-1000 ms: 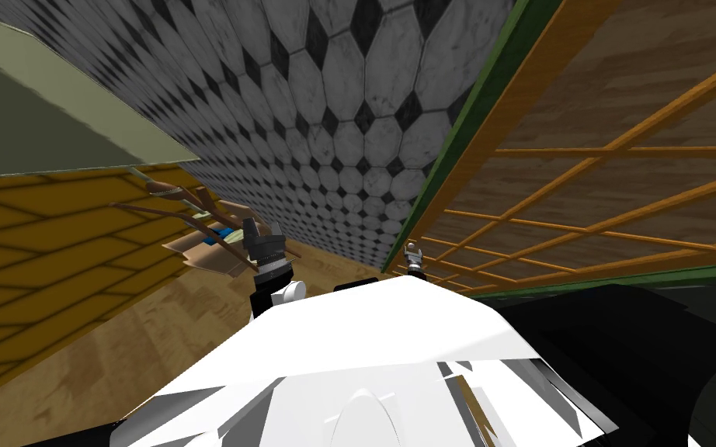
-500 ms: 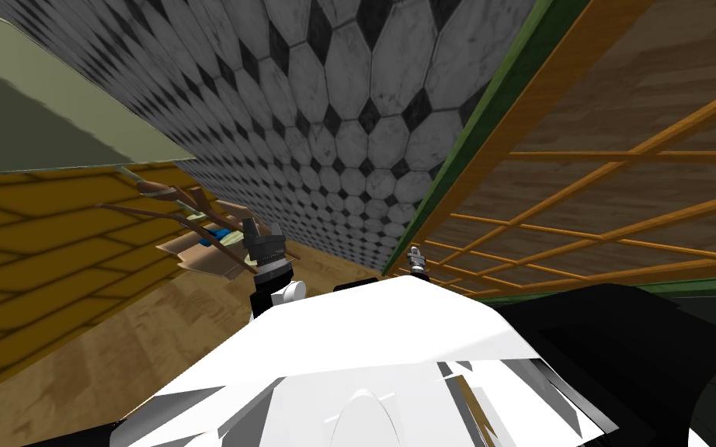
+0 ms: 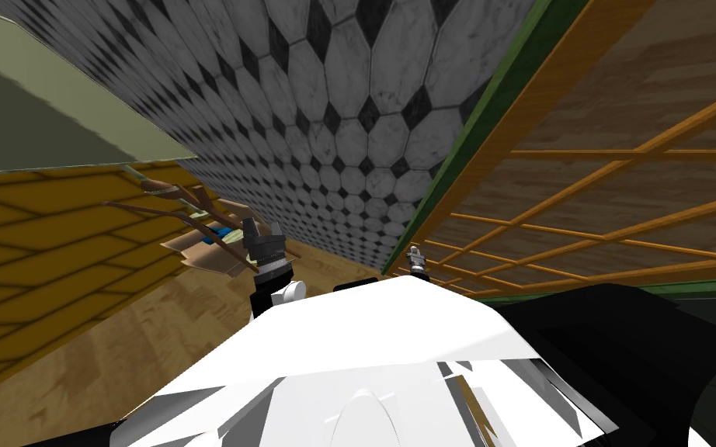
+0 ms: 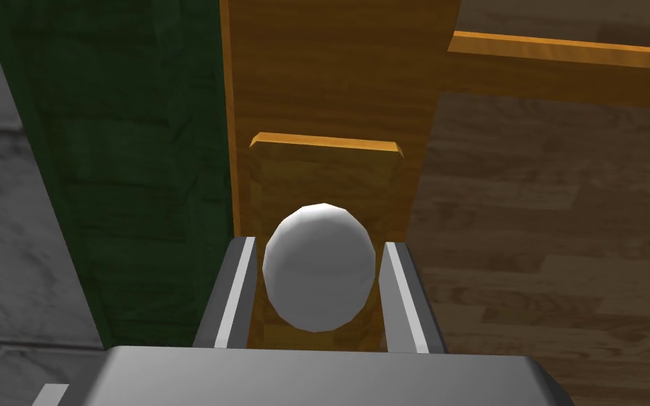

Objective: Pull the door open

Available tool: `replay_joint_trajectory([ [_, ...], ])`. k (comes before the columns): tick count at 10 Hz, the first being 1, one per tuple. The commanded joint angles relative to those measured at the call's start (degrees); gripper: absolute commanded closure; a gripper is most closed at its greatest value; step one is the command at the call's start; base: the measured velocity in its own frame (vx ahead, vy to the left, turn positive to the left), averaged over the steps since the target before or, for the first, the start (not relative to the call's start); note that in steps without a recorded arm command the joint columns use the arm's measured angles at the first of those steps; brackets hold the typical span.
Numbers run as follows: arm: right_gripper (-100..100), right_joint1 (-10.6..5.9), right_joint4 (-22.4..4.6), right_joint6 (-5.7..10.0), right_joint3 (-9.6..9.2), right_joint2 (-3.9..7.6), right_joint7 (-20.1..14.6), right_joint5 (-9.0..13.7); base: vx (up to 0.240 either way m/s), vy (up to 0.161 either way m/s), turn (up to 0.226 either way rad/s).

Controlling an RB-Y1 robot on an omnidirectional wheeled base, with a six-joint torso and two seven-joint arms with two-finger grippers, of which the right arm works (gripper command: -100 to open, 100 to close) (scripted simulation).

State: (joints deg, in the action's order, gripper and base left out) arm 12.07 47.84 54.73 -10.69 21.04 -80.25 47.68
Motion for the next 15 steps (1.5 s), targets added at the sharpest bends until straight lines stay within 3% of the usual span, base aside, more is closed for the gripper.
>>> replay_joint_trajectory([
  [1, 100, 0.22, 0.1, 0.12, -0.97, 0.23, -0.6, -0.5, -0.185, -0.001, 0.067],
  [7, 100, 1.7, 2.4, 0.78, -5.31, 2.36, -3.3, -2.8, -0.202, 0.009, 0.055],
  [9, 100, 1.64, 2.6, 0.67, -5.4, 2.55, -3.3, -2.9, -0.149, -0.006, 0.042],
  [10, 100, 2.21, 3.0, 1.15, -6.92, 3.05, -4.1, -3.7, -0.161, 0.002, 0.066],
  [15, 100, 3.76, 4.5, 2.82, -10.76, 4.82, -6.0, -5.9, -0.234, -0.031, 0.061],
])
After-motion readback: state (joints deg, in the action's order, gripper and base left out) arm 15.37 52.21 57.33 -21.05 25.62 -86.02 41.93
